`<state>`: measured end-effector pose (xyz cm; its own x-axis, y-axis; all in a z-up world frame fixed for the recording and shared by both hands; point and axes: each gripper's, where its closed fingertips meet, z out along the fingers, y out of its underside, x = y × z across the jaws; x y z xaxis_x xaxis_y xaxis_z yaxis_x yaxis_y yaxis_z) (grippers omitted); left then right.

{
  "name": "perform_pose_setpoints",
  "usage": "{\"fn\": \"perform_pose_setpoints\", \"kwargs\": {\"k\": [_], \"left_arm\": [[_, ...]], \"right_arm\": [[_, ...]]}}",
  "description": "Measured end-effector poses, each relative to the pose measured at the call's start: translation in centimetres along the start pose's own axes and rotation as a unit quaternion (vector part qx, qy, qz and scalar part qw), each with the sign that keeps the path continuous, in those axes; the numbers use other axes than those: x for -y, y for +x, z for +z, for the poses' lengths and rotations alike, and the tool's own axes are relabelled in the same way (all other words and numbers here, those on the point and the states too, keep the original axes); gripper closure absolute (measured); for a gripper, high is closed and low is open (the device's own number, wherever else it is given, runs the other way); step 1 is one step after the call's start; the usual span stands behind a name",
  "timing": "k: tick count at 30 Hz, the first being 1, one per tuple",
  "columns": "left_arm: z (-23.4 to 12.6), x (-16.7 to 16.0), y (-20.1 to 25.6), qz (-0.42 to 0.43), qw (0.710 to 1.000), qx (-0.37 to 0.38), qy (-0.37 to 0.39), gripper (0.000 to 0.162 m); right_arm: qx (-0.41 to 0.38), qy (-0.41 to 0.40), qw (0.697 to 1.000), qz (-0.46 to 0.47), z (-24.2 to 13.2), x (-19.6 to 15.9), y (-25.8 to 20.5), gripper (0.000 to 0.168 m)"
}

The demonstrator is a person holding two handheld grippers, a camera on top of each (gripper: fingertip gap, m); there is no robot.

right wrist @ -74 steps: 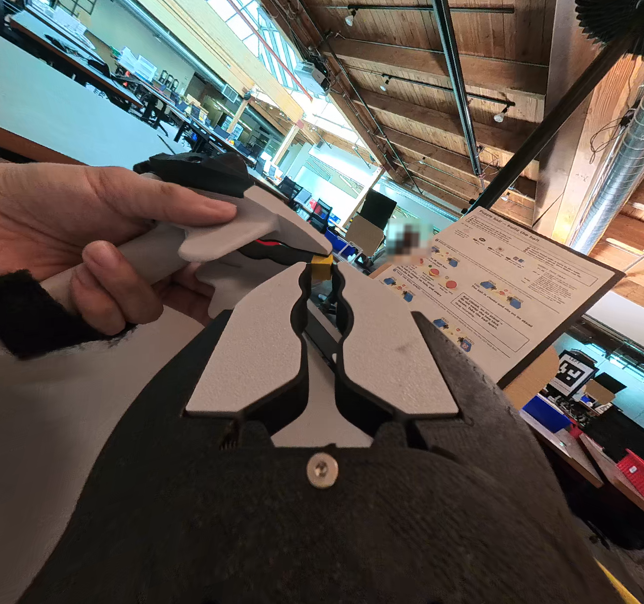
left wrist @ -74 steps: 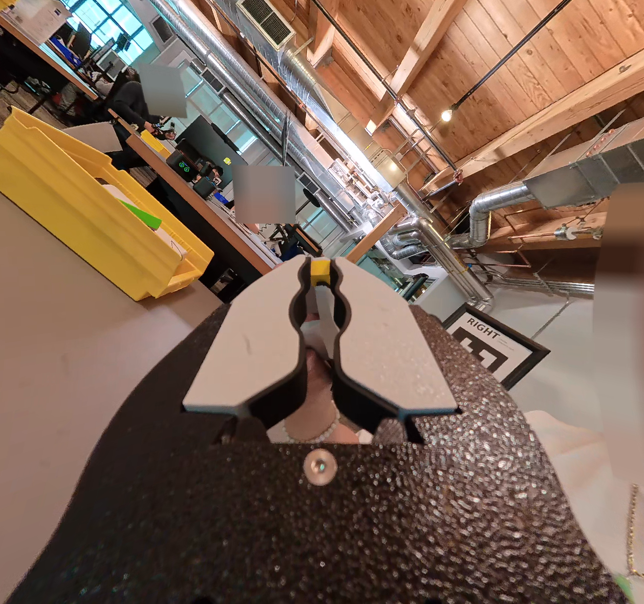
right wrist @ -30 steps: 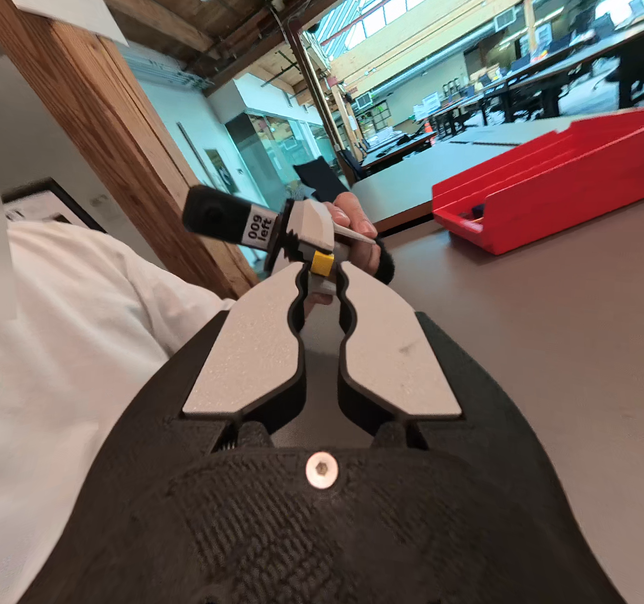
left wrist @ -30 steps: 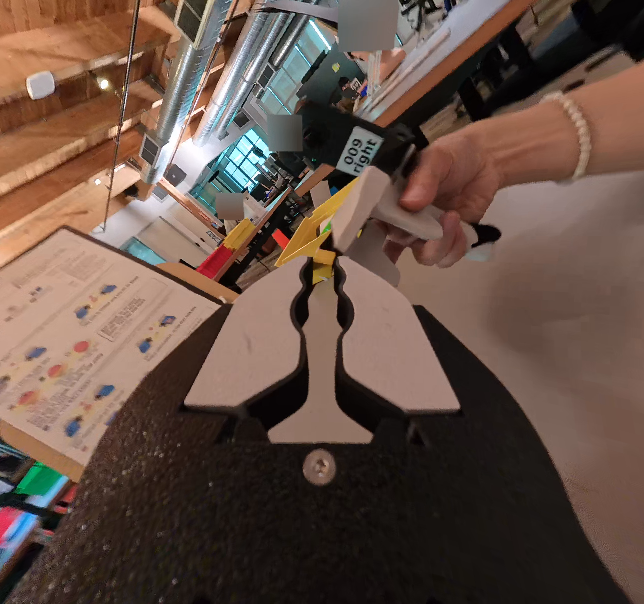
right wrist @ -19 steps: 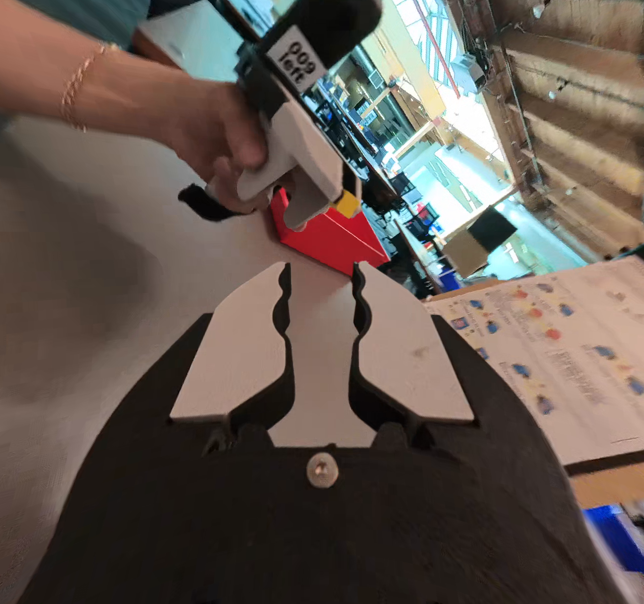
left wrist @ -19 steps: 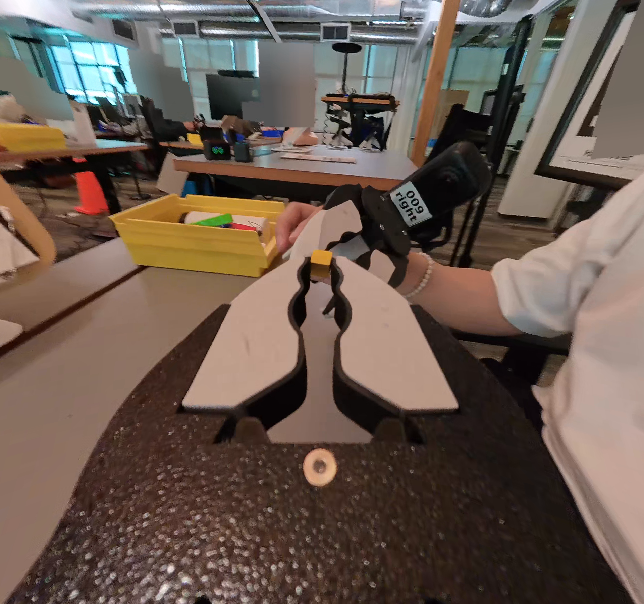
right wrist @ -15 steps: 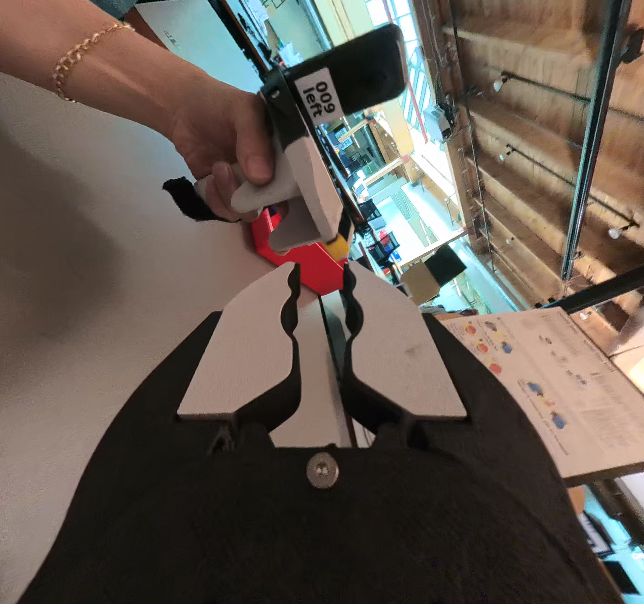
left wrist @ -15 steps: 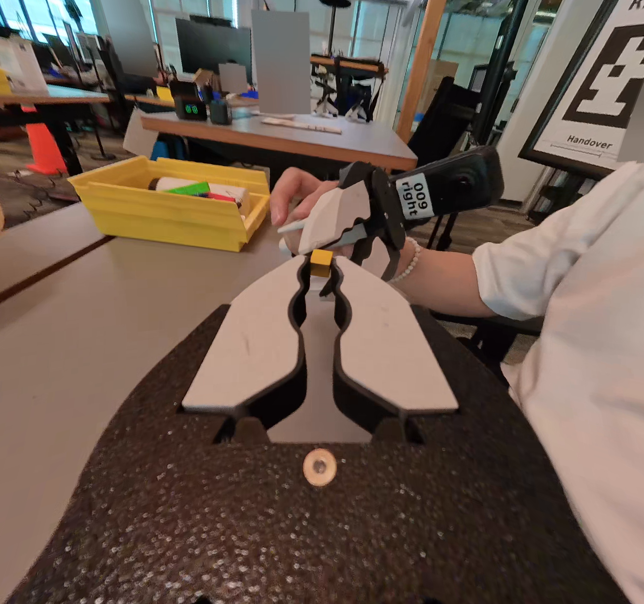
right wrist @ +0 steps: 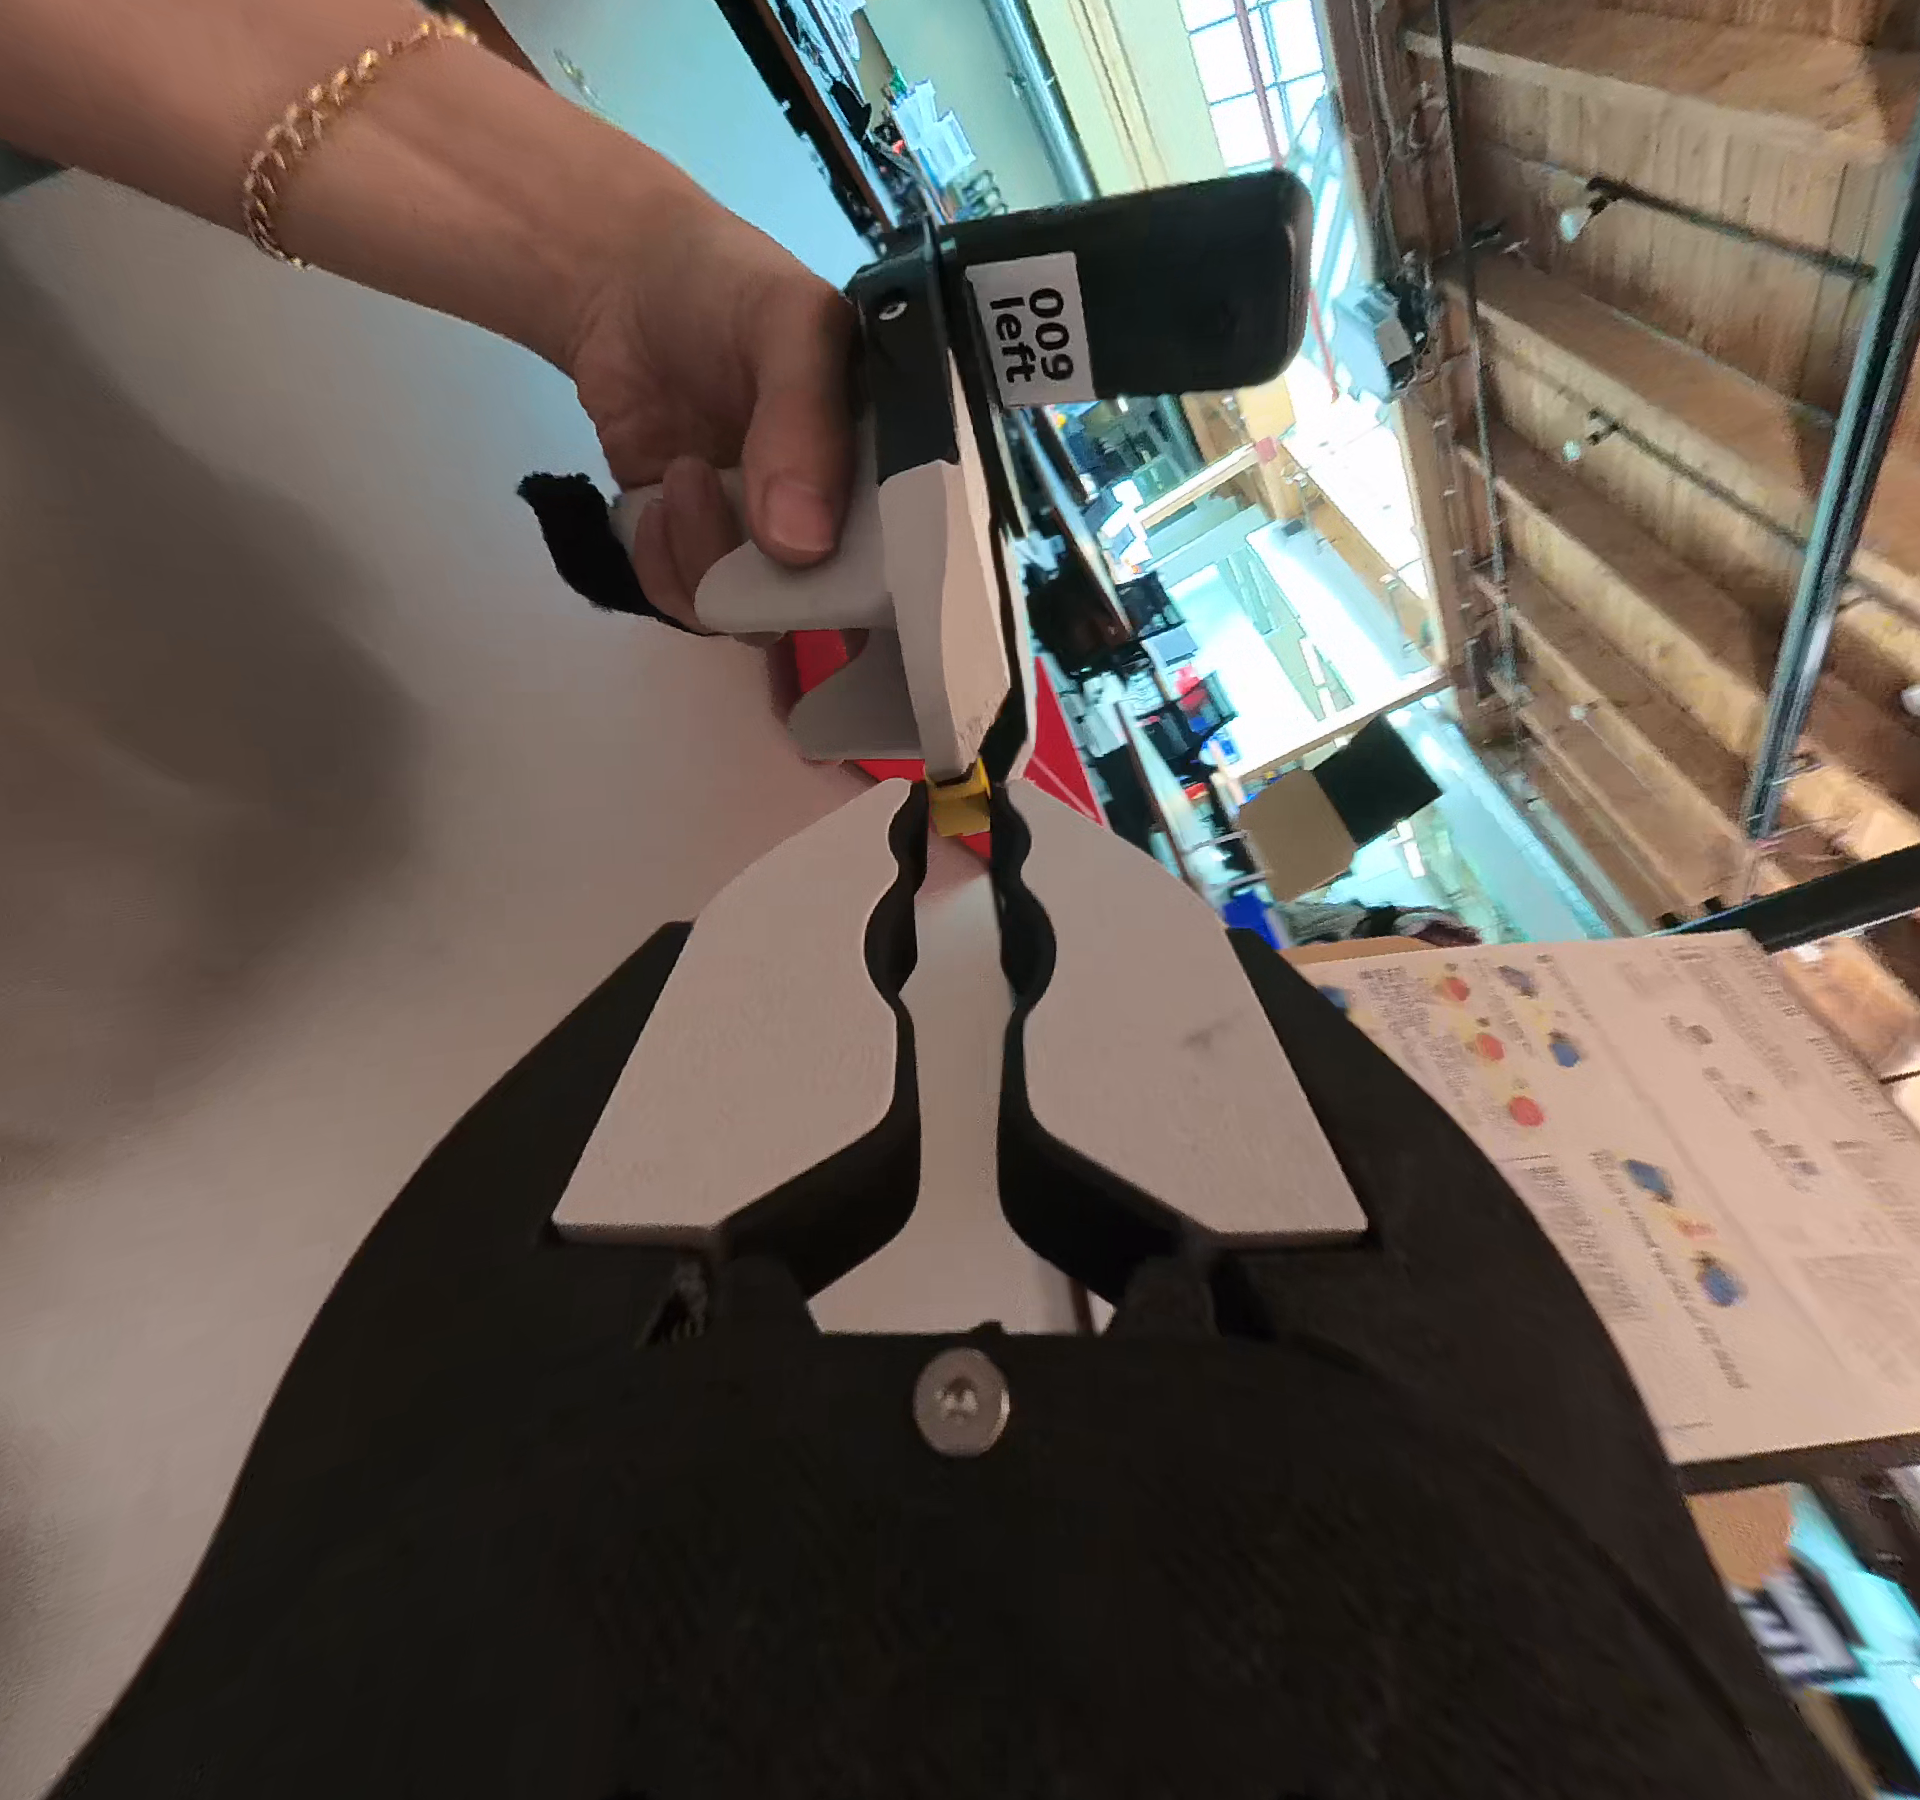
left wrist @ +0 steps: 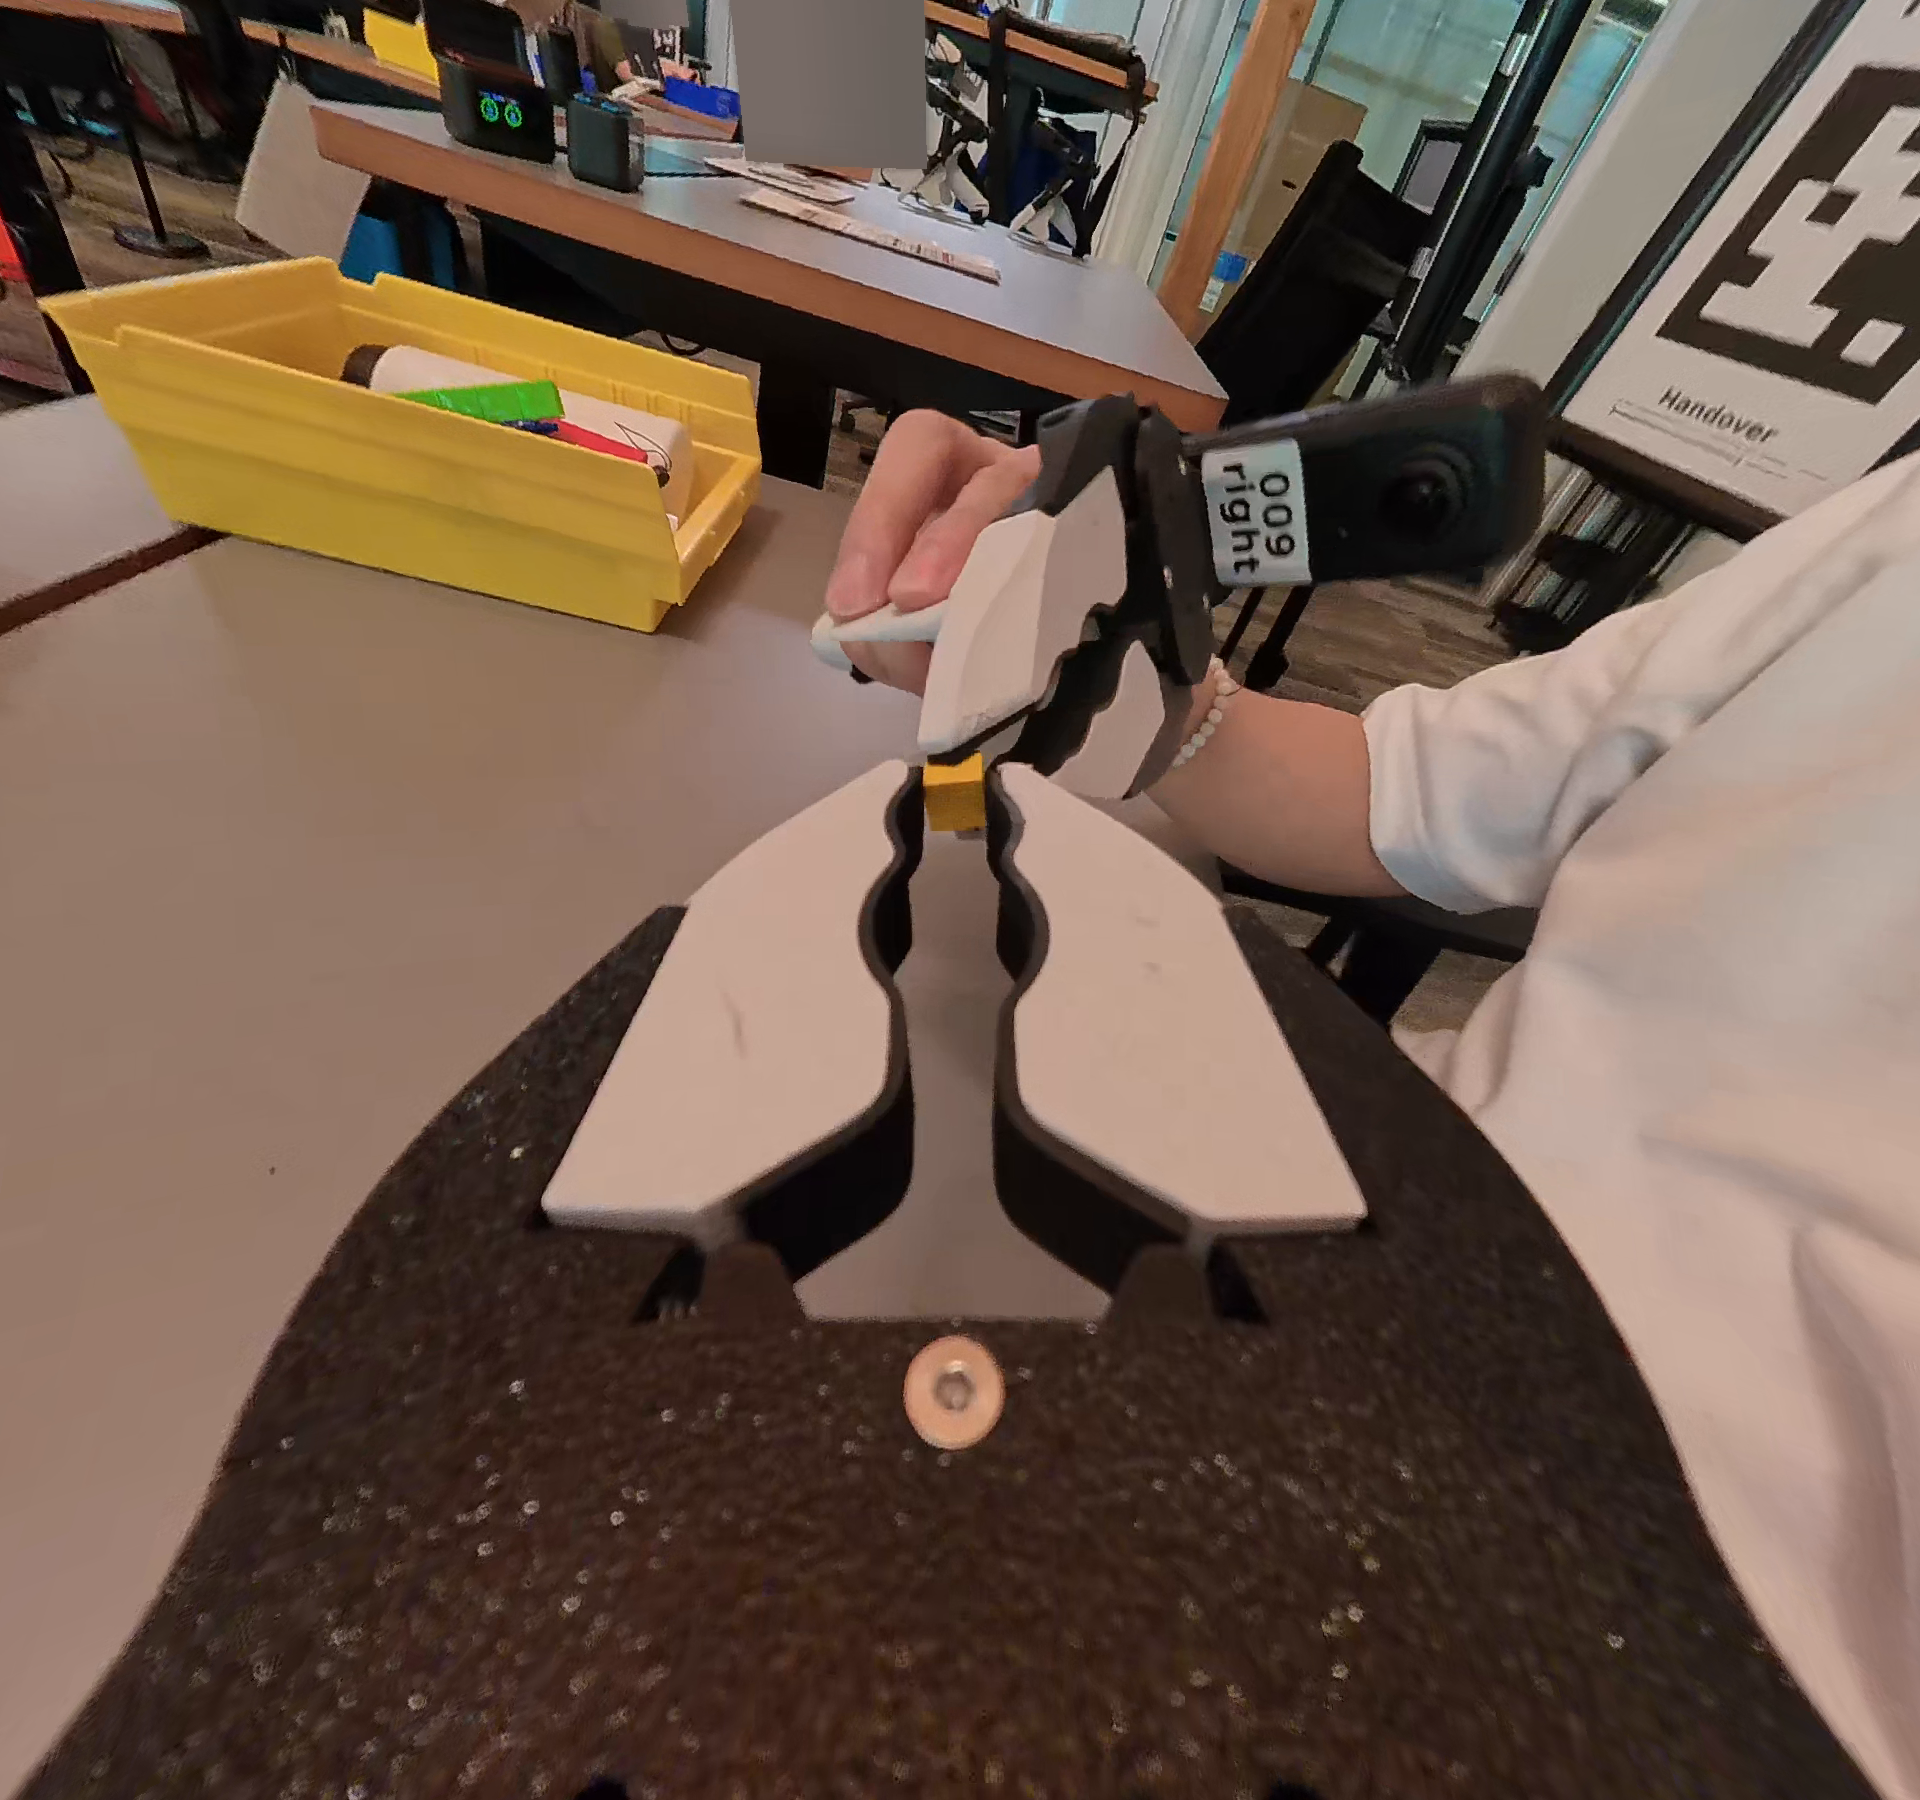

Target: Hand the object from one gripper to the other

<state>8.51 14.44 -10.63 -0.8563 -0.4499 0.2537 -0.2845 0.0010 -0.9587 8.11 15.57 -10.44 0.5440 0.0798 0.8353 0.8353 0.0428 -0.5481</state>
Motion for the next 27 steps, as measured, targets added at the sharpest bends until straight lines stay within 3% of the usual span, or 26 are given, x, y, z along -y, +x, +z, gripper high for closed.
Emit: {"fn": "perform_pose_setpoints", "kwargs": {"k": [7, 14, 27], "left_arm": [[-1.0, 1.8, 0.5, 0.172, 0.983, 0.054, 0.048, 0.144], [-0.4, 0.5, 0.9, 0.318, 0.944, 0.083, 0.003, 0.146], [0.3, 0.0, 0.7, 0.385, 0.917, 0.106, -0.015, 0.152]], "right_arm": [[0.014, 0.06, 0.986, 0.156, -1.0, 0.1, 1.2, 0.158], [0.054, 0.104, 0.969, 0.215, -1.3, 1.1, 0.8, 0.158], [0.093, 0.11, 0.955, 0.259, -1.2, 1.1, -0.1, 0.158]]}}
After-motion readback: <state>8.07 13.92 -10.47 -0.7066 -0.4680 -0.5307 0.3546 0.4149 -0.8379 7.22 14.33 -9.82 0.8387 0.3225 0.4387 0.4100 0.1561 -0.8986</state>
